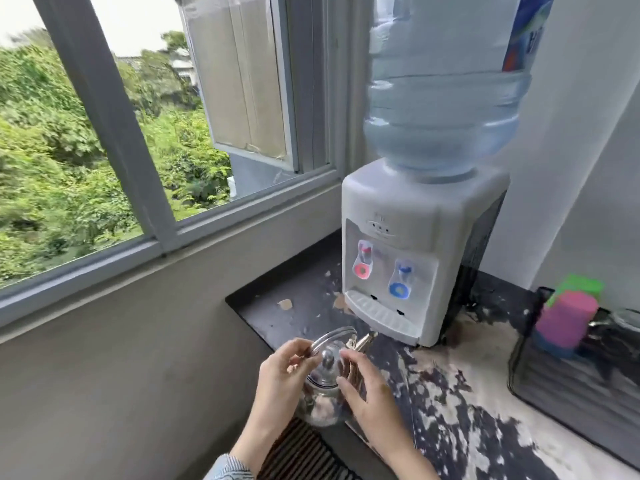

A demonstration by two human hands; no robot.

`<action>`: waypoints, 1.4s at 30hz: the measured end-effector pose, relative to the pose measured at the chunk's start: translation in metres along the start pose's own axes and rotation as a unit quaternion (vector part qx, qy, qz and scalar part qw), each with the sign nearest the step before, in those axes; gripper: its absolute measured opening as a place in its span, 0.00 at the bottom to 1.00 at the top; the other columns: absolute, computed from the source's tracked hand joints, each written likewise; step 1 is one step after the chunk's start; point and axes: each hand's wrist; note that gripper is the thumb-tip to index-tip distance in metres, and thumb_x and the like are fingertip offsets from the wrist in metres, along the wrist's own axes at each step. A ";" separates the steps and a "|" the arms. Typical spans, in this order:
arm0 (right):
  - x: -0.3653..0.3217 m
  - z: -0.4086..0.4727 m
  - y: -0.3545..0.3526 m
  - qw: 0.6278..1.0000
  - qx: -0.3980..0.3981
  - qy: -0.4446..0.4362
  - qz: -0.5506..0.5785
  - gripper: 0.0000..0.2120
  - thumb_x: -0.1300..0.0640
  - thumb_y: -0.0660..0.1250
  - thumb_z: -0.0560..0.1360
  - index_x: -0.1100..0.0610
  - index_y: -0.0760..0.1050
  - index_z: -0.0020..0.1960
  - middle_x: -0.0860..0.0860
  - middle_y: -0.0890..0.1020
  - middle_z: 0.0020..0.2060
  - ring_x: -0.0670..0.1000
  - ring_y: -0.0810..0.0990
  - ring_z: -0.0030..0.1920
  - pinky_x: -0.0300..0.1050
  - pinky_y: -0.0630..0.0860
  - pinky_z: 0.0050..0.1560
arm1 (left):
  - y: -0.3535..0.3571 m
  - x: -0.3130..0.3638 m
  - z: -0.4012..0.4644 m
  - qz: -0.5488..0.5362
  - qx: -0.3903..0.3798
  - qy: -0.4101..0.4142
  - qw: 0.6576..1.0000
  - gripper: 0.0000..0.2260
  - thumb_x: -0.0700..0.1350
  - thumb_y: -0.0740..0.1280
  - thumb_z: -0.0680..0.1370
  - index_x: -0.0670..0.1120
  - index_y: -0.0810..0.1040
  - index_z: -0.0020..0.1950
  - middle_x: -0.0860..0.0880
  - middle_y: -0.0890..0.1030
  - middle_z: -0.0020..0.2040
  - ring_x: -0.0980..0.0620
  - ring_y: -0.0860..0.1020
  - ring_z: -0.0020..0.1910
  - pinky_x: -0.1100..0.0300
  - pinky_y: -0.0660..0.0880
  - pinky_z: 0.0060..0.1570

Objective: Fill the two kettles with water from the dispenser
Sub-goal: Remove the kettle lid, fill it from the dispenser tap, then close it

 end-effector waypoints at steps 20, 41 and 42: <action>0.085 0.144 0.047 0.955 0.211 0.181 -0.100 0.12 0.57 0.75 0.66 0.54 0.81 0.49 0.47 0.81 0.50 0.52 0.75 0.55 0.36 0.67 0.55 | 0.047 -0.090 0.184 0.039 -0.206 -0.007 0.978 0.11 0.36 0.72 0.70 0.52 0.78 0.37 0.55 0.82 0.33 0.65 0.77 0.33 0.73 0.71 0.37; 0.065 0.161 0.101 0.880 0.273 0.316 -0.225 0.19 0.55 0.72 0.69 0.46 0.77 0.59 0.54 0.78 0.56 0.58 0.69 0.61 0.55 0.63 0.58 | 0.016 -0.133 0.220 0.128 -0.415 0.049 0.900 0.20 0.53 0.58 0.79 0.59 0.61 0.71 0.62 0.68 0.67 0.65 0.65 0.66 0.78 0.59 0.60; 0.064 0.161 0.100 0.882 0.276 0.313 -0.218 0.20 0.57 0.71 0.69 0.45 0.76 0.60 0.56 0.76 0.56 0.58 0.68 0.61 0.55 0.64 0.57 | 0.016 -0.135 0.220 0.132 -0.415 0.055 0.898 0.20 0.53 0.57 0.79 0.59 0.61 0.71 0.62 0.68 0.67 0.65 0.65 0.67 0.77 0.59 0.62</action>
Point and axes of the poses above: each hand's wrist, its own z-axis towards the middle knuckle, its own y-axis out of the palm, x = y × z
